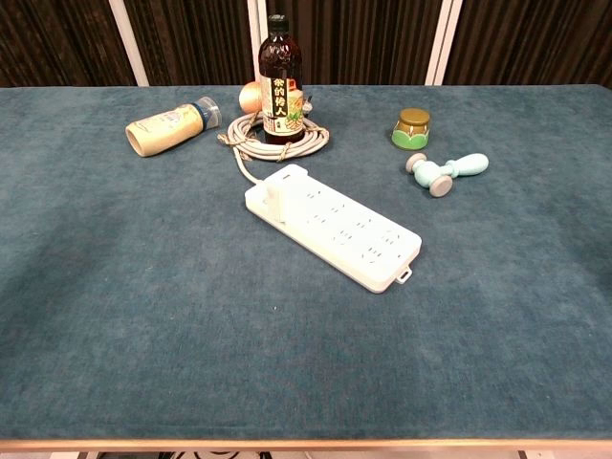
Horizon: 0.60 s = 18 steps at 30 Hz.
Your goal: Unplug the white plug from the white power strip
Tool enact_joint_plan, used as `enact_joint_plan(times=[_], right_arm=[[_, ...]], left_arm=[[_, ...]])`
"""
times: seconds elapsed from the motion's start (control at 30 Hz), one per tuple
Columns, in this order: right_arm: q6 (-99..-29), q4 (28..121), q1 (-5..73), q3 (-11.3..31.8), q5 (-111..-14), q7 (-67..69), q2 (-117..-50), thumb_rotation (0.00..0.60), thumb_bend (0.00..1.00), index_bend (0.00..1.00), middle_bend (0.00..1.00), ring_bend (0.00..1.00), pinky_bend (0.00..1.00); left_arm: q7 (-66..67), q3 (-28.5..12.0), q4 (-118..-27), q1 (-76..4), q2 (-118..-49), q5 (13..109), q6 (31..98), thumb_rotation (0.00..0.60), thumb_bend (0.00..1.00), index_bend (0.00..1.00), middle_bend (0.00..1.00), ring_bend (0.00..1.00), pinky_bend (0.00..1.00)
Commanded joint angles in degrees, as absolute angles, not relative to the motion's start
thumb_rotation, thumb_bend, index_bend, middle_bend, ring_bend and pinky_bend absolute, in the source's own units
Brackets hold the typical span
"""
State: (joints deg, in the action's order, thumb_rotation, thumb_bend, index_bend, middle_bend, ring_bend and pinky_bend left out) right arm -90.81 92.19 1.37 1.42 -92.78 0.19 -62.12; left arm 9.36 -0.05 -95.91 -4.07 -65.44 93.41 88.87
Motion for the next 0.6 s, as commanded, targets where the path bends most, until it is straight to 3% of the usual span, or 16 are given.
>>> enact_joint_plan(times=[0.03,0.6], right_arm=[[-91.4,91.9,1.2,1.8,-92.6,0.6,-62.4,0.6,0.32,0.0,0.0,0.0,0.0],[-89.9,92.9,2.7,-0.1,-97.9,0.6,-61.9,0.6,0.31,0.0,0.0,0.0,0.0]], left_arm=[[9.3,0.0,-95.9,-4.1,-65.4,93.5,88.9,0.6,0.04,0.01,0.01,0.0,0.0],[10.6,-0.3,-96.3,-4.7,-65.8,93.3,88.0,0.6,0.04,0.01,0.01,0.0,0.0]])
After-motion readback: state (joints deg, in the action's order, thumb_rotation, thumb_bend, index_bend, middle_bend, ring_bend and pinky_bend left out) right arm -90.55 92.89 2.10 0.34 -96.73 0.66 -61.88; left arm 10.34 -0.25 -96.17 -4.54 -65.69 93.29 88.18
